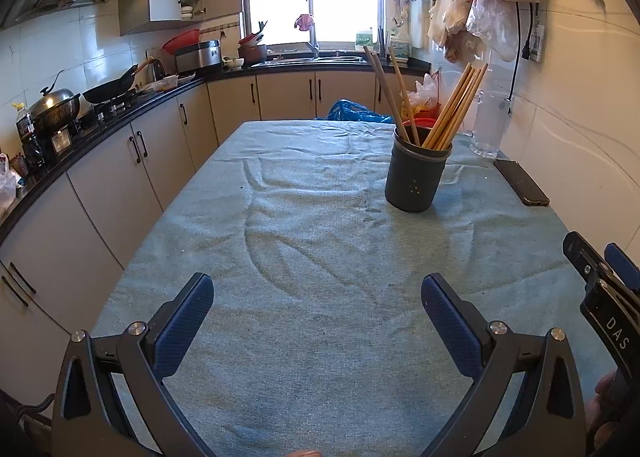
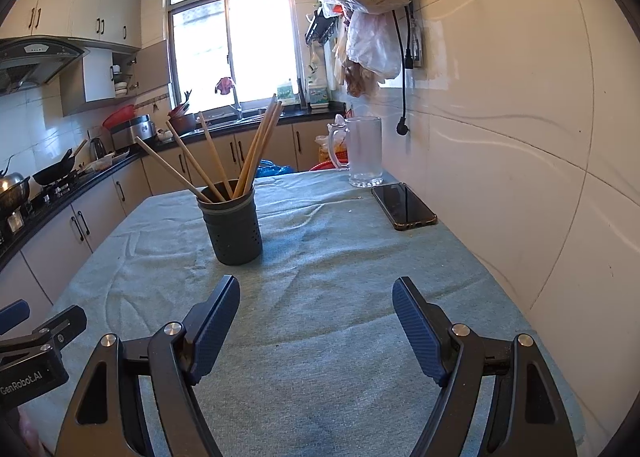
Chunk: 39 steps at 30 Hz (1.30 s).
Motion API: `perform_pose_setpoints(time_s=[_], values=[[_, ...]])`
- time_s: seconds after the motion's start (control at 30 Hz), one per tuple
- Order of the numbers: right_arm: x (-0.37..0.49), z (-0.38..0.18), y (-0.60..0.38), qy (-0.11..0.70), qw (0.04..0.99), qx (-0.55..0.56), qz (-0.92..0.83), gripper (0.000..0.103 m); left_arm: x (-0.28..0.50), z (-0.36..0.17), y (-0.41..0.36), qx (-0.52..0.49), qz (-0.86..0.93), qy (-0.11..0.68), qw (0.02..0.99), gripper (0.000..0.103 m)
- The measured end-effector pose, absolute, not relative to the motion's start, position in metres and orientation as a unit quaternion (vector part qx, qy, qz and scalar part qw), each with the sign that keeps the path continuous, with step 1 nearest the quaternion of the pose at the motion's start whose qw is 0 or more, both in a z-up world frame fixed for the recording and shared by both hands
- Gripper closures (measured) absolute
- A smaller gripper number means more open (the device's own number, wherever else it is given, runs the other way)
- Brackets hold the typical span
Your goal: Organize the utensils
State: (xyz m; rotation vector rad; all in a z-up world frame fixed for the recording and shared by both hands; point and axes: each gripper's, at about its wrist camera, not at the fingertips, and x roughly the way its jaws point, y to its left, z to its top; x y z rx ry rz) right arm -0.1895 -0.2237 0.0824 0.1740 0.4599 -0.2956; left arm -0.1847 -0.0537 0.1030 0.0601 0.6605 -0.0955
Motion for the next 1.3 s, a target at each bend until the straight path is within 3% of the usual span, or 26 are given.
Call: perform_pose_setpoints(time_s=[1.3], values=[[-0.1929, 0.0809, -0.2179, 0.209, 0.966, 0.067, -0.138, 0.018, -0.1851, 0.0965, -0.0573, 0.029, -0.052, 0.332, 0.941, 0.0]])
